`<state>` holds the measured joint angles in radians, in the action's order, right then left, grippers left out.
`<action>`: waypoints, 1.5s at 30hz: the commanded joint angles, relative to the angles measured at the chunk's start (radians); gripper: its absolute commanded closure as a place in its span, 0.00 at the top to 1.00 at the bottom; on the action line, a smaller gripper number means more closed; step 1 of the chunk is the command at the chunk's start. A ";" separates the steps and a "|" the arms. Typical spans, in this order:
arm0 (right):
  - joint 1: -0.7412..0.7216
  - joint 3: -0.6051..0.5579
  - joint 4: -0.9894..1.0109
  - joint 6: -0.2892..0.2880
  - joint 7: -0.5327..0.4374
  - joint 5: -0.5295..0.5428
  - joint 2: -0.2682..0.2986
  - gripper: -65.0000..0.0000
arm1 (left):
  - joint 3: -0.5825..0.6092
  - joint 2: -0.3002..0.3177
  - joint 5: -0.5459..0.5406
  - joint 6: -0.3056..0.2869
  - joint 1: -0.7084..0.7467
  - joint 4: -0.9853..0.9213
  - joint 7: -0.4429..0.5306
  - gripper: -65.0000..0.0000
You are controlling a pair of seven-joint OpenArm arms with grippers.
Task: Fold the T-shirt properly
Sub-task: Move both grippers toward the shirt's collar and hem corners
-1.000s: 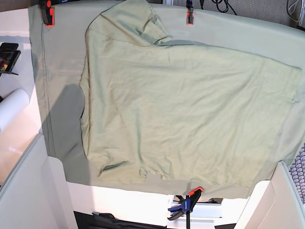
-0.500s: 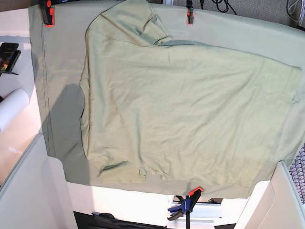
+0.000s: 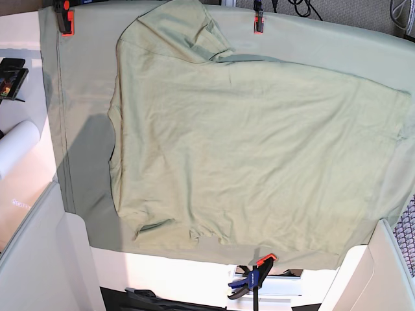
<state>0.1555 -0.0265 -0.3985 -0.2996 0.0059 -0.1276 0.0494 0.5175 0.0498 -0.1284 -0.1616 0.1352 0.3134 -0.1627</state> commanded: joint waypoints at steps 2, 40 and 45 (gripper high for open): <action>0.006 0.000 -0.005 -0.012 -0.009 0.005 0.003 0.03 | 0.000 0.000 0.000 0.000 0.003 0.011 0.005 0.15; 0.778 0.249 -1.530 -0.055 0.336 0.634 0.246 0.35 | -0.632 0.333 -0.382 -0.537 0.735 1.427 -0.276 0.24; 0.714 0.315 -1.577 -0.013 0.411 0.738 0.185 0.55 | -0.668 0.364 -0.422 -0.537 0.758 1.440 -0.276 0.34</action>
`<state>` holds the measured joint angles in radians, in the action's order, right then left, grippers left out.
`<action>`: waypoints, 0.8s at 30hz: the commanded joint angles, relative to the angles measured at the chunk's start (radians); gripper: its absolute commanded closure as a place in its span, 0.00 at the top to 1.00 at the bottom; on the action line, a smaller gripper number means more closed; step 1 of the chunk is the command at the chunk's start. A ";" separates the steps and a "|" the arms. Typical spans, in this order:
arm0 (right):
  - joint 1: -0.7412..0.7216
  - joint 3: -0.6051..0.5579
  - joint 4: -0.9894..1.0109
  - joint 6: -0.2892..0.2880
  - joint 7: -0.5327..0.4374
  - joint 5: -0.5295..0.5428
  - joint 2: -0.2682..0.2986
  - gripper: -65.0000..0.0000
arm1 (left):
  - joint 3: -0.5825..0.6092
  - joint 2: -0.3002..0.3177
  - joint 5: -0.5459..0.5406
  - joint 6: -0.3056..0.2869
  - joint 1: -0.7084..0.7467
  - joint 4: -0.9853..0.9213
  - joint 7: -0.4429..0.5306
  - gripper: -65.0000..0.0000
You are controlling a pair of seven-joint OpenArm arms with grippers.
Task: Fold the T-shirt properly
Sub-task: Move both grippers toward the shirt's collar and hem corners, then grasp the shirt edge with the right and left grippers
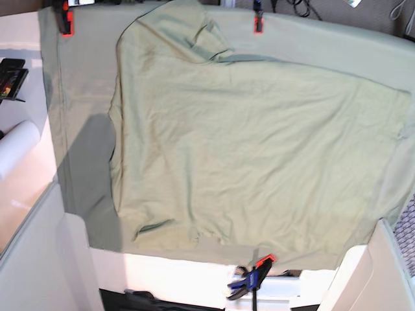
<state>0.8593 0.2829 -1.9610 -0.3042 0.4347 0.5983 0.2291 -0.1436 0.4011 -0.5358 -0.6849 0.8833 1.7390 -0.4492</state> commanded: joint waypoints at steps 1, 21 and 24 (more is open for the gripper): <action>-0.011 0.005 -0.012 0.000 -0.009 0.011 -0.014 0.55 | -0.007 0.018 -0.014 -0.013 0.010 0.014 0.010 0.34; -0.135 0.004 0.038 0.048 0.018 -0.046 -0.219 0.55 | -0.008 0.035 -0.033 -0.013 0.047 0.015 -0.011 0.34; -0.140 0.004 0.042 0.047 0.016 -0.045 -0.219 0.55 | -0.008 0.034 -0.033 -0.013 0.047 0.015 -0.011 0.34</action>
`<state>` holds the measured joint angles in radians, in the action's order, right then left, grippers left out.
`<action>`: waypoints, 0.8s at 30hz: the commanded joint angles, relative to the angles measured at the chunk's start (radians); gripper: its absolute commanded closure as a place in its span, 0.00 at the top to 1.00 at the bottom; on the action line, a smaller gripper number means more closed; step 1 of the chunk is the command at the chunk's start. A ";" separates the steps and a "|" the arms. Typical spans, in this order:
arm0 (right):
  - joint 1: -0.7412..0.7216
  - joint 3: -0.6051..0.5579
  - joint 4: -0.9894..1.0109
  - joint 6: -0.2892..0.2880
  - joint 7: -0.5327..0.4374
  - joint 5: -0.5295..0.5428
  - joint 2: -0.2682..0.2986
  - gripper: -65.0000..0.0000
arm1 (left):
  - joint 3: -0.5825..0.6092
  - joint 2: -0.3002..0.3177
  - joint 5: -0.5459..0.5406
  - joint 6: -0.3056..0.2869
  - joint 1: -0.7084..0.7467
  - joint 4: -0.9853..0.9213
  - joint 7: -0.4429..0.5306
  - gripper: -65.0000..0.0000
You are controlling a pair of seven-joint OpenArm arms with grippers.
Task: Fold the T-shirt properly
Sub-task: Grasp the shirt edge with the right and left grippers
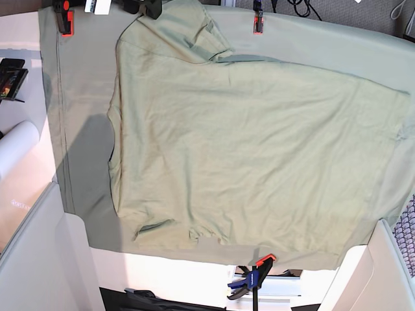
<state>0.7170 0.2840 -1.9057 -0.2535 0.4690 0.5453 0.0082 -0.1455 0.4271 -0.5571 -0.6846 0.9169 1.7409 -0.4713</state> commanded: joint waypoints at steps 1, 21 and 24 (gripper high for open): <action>0.000 0.003 -0.014 -0.003 -0.019 0.008 0.002 0.55 | -0.006 0.008 -0.012 -0.014 0.013 0.013 0.011 0.34; -0.064 -0.102 0.060 -0.003 -0.048 -0.034 -0.061 0.55 | -0.022 0.008 -0.093 -0.014 0.013 0.034 -0.067 0.34; -0.077 -0.102 0.076 -0.004 -0.054 -0.034 -0.061 0.45 | -0.083 0.008 -0.138 -0.014 0.011 0.077 -0.094 0.34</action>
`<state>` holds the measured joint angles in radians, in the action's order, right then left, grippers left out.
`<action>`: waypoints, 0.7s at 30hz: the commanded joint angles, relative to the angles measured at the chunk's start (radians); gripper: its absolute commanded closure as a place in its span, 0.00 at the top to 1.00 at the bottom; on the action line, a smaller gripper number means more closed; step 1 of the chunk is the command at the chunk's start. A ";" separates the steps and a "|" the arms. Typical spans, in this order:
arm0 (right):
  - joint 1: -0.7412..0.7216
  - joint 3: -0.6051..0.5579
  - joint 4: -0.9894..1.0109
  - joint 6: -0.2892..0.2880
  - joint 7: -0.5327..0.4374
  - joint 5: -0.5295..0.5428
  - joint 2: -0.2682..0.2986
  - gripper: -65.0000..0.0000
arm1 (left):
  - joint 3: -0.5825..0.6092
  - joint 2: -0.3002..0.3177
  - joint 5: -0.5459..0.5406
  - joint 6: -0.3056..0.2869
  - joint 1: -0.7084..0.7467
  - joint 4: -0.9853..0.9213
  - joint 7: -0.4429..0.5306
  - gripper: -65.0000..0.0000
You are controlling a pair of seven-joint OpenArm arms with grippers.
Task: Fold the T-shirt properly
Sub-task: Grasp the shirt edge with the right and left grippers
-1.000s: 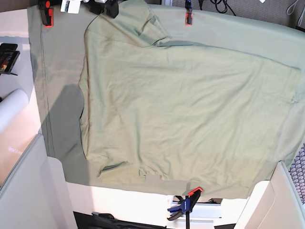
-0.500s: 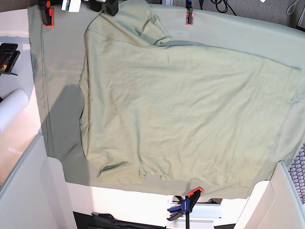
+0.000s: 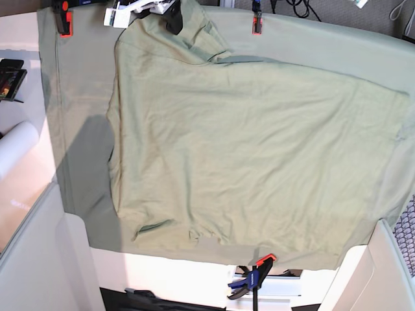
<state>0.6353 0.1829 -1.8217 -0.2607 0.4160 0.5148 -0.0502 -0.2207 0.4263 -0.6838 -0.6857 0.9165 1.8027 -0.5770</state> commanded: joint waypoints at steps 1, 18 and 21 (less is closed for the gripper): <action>0.002 -0.001 -0.006 0.003 -0.006 -0.011 -0.002 0.36 | -0.039 0.010 -0.032 -0.012 0.009 0.032 0.011 0.34; 0.003 -0.001 -0.007 -0.024 -0.046 -0.141 -0.002 0.00 | -0.240 0.211 -0.099 0.128 -0.327 -0.148 0.014 0.62; 0.003 -0.001 -0.007 -0.024 -0.045 -0.141 -0.002 0.00 | -0.240 0.223 -0.101 0.142 -0.432 -0.255 -0.009 0.62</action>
<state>0.6338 0.1825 -1.8153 -0.2798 0.3759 0.3725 -0.0525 -0.4511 0.6281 -0.7723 -0.5438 0.4835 1.5349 -0.6022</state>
